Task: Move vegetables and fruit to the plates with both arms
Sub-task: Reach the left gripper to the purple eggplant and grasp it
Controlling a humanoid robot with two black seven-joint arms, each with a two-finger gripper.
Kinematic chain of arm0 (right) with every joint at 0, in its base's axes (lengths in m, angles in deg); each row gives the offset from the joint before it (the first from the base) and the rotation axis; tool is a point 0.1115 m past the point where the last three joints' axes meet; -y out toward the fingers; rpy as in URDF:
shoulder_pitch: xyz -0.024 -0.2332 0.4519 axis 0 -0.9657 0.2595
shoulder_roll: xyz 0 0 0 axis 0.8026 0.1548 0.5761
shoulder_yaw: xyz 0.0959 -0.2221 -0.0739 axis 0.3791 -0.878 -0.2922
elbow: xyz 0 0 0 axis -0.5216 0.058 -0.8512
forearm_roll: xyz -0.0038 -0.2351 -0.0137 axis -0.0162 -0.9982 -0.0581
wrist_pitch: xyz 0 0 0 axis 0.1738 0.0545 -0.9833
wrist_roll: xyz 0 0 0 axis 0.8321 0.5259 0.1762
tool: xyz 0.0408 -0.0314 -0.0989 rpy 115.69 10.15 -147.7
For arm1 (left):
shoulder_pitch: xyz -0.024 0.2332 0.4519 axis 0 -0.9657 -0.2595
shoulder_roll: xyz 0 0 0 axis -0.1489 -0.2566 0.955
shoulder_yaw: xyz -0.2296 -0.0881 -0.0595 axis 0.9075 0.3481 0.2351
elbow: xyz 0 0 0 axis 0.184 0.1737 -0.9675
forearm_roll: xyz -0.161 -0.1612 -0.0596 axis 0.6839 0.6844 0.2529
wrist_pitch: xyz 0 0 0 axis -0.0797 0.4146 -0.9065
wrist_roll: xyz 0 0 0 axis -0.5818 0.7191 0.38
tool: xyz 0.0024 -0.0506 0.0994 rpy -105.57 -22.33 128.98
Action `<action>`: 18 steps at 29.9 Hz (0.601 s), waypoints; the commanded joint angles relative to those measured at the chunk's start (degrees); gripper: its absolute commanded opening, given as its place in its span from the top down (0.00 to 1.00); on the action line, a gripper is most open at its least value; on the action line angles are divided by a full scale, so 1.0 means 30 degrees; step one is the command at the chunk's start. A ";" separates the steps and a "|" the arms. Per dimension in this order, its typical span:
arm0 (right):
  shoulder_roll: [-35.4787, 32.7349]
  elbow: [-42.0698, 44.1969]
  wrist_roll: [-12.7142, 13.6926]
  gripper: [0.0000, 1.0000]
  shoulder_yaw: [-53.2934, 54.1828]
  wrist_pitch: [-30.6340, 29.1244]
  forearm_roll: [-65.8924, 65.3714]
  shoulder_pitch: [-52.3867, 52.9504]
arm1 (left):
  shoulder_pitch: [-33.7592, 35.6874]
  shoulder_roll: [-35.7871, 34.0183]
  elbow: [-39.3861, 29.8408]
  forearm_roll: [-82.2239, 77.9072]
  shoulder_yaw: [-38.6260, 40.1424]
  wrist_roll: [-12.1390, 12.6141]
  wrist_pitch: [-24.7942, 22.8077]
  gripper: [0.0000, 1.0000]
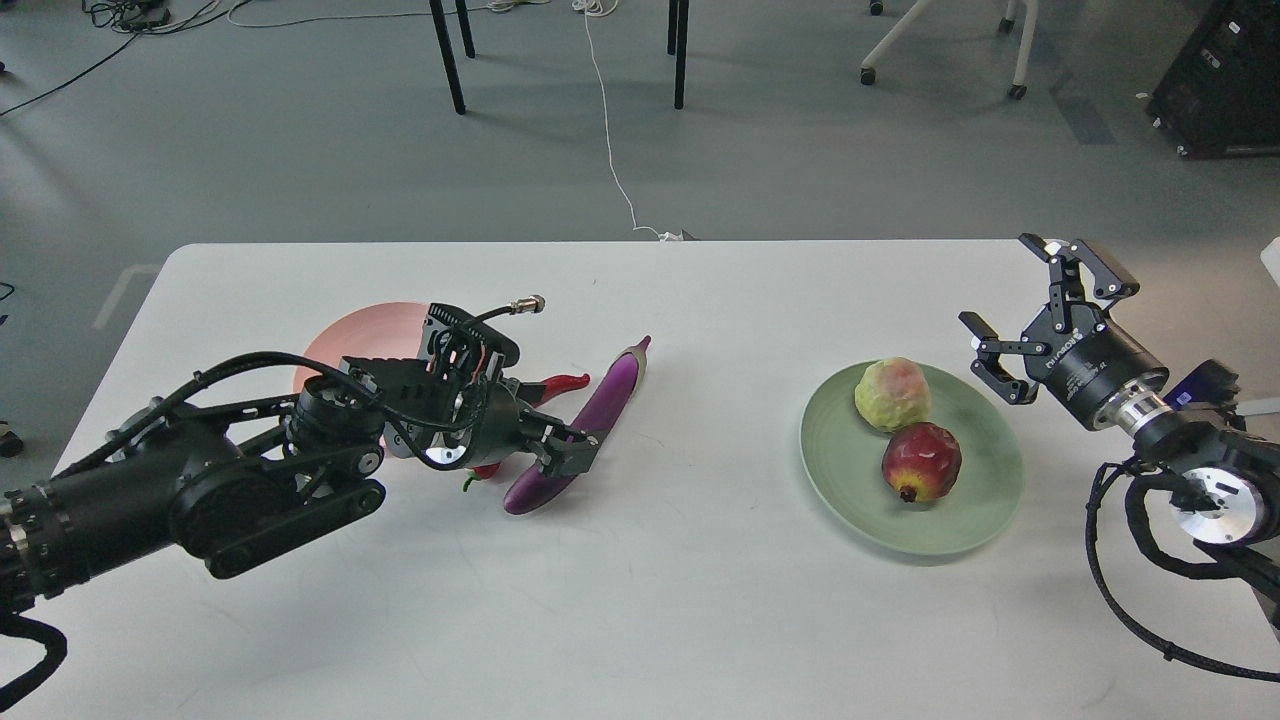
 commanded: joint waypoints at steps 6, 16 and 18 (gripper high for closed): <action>0.0009 -0.0001 0.0003 0.02 0.0002 0.0026 0.0000 -0.0031 | -0.0344 0.0347 0.0038 -0.0013 0.0018 0.0095 -0.0058 0.10; 0.0038 -0.0001 0.0003 0.02 -0.0056 0.0026 0.0000 -0.0090 | -0.0403 0.0582 0.0331 -0.0013 -0.0011 0.0066 -0.0585 0.41; 0.0038 -0.0001 0.0003 0.01 -0.0027 -0.0003 0.0000 -0.0177 | -0.0403 0.0582 0.0331 -0.0013 0.0018 0.0095 -0.0586 0.58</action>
